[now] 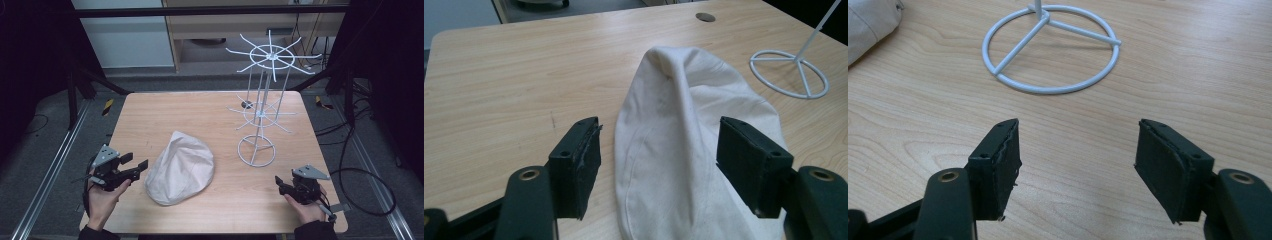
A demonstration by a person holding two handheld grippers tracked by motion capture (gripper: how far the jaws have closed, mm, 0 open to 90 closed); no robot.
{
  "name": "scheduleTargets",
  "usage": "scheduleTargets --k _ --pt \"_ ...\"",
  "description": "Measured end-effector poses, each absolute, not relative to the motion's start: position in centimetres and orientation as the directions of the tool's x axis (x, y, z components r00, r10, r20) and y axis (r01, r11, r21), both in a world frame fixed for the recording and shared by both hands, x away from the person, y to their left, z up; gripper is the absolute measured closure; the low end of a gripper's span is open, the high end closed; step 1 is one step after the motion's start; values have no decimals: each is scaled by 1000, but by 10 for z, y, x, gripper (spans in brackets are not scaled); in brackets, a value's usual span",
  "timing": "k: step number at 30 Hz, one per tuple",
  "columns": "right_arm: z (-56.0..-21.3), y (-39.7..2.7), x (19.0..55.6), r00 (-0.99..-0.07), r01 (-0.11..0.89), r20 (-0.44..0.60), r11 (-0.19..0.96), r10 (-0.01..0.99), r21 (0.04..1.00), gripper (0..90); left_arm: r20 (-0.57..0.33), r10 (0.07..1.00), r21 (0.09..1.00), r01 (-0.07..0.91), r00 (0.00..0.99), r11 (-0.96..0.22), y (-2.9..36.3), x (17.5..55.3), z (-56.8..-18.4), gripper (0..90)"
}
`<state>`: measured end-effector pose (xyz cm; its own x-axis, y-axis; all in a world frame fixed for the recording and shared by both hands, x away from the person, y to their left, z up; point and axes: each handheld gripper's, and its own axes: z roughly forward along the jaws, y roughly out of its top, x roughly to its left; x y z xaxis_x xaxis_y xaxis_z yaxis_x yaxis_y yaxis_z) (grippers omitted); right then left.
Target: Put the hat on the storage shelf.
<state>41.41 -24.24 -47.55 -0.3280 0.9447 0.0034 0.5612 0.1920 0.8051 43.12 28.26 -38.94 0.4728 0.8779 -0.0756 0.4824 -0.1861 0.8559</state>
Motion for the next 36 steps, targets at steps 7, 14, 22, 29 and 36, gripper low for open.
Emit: scheduleTargets --k 7,14,22,29,36 --pt "-476 -242 415 -333 559 -3 200 943 805 343 -56 869 852 478 492 -215 269 438 -382 338" --pt "-477 -243 416 -338 556 -12 210 941 804 343 -49 859 842 483 510 -239 255 447 -378 339" --pt "-478 -242 416 -340 565 -7 210 941 798 344 -26 849 820 497 527 -284 240 456 -375 339" --pt "-478 -243 416 -340 571 3 204 940 795 348 4 848 792 516 530 -327 227 467 -381 353" --pt "-479 -243 417 -342 571 -3 211 940 793 351 11 850 766 542 526 -345 219 477 -387 379"
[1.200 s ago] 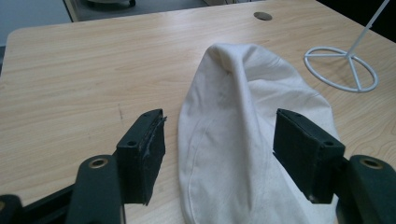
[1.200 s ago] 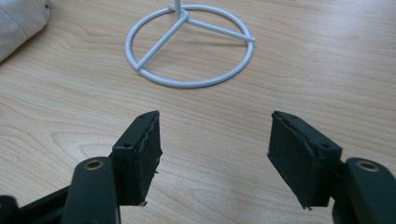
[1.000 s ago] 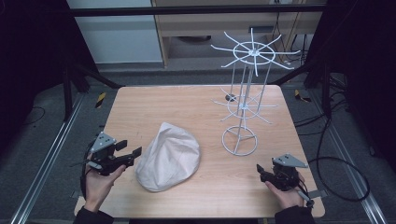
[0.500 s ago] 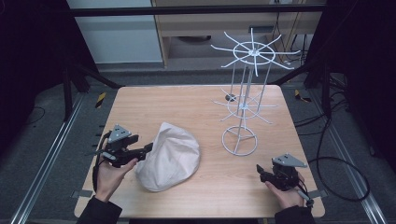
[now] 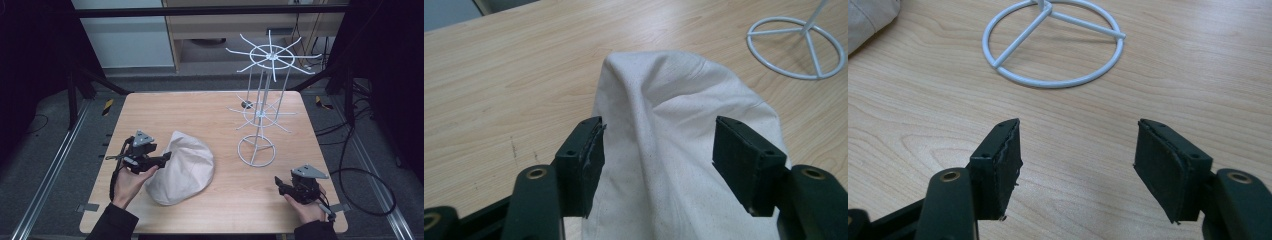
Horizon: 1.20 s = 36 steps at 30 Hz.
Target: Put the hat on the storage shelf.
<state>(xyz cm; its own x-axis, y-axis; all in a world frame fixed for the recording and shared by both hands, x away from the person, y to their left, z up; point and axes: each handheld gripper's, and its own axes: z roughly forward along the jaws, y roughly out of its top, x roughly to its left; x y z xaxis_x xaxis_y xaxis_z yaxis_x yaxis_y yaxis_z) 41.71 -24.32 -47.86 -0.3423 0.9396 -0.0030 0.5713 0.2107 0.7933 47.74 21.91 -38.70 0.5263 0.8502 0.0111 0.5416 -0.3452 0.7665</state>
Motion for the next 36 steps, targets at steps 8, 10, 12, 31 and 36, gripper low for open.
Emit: scheduleTargets --k 8,10,12,31,36 --pt "-479 -243 418 -346 579 3 211 938 788 352 28 849 735 565 527 -375 213 488 -392 433" --pt "-479 -243 418 -346 579 2 212 938 787 352 25 851 734 568 525 -372 212 489 -393 443" --pt "-479 -243 418 -346 581 4 211 938 786 352 33 851 725 574 523 -381 211 492 -395 450" --pt "-481 -245 419 -355 581 0 221 935 783 352 48 848 659 621 528 -424 204 512 -412 512" --pt "-481 -245 419 -352 586 6 216 936 781 352 46 848 645 633 528 -429 203 516 -416 547"
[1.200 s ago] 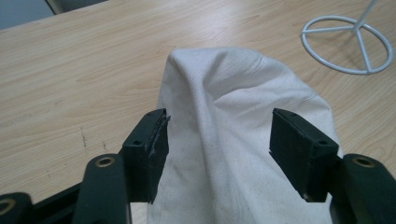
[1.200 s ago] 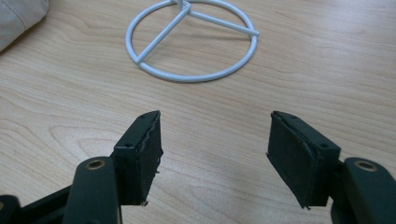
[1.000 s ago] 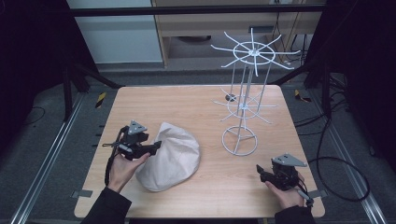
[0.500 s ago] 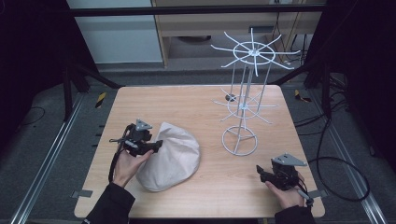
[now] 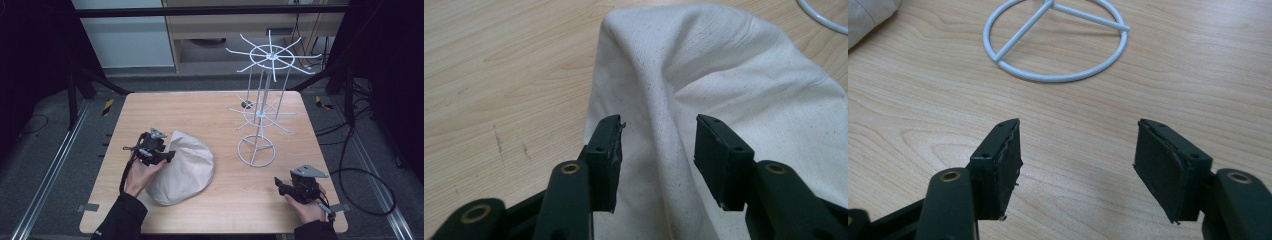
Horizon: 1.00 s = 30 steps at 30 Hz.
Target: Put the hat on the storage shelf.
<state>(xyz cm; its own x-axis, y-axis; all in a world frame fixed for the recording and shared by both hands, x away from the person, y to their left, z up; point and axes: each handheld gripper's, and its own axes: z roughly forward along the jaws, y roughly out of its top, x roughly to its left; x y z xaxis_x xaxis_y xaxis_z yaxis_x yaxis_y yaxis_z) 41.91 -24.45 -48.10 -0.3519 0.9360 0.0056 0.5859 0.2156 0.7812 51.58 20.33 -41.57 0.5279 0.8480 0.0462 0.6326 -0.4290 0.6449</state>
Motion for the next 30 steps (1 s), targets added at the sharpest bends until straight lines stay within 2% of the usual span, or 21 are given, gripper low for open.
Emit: scheduleTargets --k 17,25,30 --pt "-482 -246 419 -349 588 3 217 937 780 349 27 841 600 664 540 -446 199 524 -428 719" --pt "-482 -247 420 -349 589 2 218 937 778 349 0 843 583 685 538 -437 199 526 -429 866" --pt "-482 -247 419 -342 591 8 208 940 779 346 6 841 584 680 542 -442 198 524 -427 881"
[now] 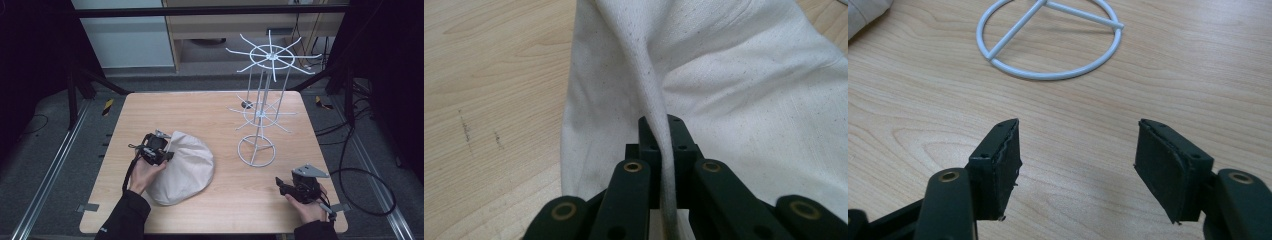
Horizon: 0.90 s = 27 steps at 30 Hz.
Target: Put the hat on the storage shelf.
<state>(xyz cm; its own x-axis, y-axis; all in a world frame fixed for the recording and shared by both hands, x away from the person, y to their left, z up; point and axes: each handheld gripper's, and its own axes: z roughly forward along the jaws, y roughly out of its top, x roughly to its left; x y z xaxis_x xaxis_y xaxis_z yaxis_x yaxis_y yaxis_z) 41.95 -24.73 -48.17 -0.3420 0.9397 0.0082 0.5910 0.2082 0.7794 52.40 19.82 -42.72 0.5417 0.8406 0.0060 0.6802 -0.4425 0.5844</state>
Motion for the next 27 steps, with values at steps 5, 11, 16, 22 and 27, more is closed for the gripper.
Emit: scheduleTargets --k 5,11,16,22,27 --pt "-482 -249 420 -340 588 0 213 940 780 345 -3 843 603 673 539 -428 200 520 -424 884" --pt "-482 -250 420 -336 589 5 206 942 781 345 5 841 645 641 541 -416 202 510 -418 885" --pt "-482 -251 420 -332 593 14 198 943 780 346 -14 839 682 619 545 -390 205 502 -411 885" --pt "-484 -253 420 -324 589 4 199 946 783 348 -24 829 723 582 559 -372 208 493 -405 885" --pt "-483 -254 419 -320 585 5 193 948 788 348 -31 825 749 560 564 -355 208 485 -400 886"
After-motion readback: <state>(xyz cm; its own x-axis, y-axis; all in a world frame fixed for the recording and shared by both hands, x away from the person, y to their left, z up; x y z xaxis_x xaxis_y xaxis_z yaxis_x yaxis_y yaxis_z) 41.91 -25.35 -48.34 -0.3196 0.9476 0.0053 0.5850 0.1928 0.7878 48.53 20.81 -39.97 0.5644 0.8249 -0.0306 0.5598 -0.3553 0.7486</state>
